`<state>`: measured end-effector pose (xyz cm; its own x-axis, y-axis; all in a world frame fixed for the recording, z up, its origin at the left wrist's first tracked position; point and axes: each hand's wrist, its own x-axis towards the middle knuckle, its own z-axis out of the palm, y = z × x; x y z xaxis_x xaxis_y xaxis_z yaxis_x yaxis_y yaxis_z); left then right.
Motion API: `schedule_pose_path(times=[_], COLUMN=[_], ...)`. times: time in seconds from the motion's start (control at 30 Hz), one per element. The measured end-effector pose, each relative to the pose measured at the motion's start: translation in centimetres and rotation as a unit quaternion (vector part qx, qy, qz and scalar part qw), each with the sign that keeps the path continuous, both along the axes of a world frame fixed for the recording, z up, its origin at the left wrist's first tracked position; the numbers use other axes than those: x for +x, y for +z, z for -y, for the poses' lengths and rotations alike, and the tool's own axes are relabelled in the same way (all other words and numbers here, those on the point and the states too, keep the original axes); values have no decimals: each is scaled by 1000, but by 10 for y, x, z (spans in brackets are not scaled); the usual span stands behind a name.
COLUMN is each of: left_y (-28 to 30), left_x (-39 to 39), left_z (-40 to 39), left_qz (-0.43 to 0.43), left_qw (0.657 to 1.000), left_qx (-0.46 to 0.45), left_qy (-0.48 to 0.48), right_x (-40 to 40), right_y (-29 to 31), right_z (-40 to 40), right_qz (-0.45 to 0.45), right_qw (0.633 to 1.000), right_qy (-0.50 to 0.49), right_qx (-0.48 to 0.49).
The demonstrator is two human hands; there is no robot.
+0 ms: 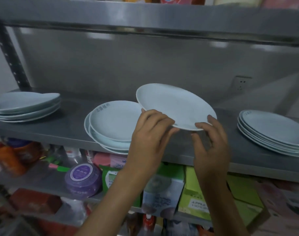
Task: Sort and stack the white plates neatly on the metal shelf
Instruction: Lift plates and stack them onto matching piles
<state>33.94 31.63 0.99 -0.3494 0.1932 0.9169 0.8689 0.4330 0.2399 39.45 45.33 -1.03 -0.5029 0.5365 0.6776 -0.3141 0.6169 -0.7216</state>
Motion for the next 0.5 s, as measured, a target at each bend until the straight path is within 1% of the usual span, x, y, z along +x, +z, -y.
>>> schedule_pose_path(times=[0.07, 0.13, 0.2, 0.3, 0.43, 0.5], left_y=[-1, -3, -6, -13, -25, -31], left_x=[-1, -4, -6, -7, -8, -8], left_z=[16, 34, 49, 64, 75, 79], left_qz=[4, 19, 38, 48, 63, 75], left_qw=[1000, 998, 997, 995, 993, 992], left_qx=[19, 36, 47, 53, 60, 60], left_qy=[20, 41, 57, 71, 80, 81], right_x=[-5, -12, -23, -40, -53, -57], right_y=[-3, -8, -17, -35, -50, -57], right_z=[9, 13, 8, -8, -21, -20], right_qz=[6, 25, 72, 173, 243, 271], right_qw=[1000, 998, 997, 985, 966, 948], right_qy=[25, 40, 17, -11, -43, -77], right_qx=[-8, -40, -36, -9, 76, 148])
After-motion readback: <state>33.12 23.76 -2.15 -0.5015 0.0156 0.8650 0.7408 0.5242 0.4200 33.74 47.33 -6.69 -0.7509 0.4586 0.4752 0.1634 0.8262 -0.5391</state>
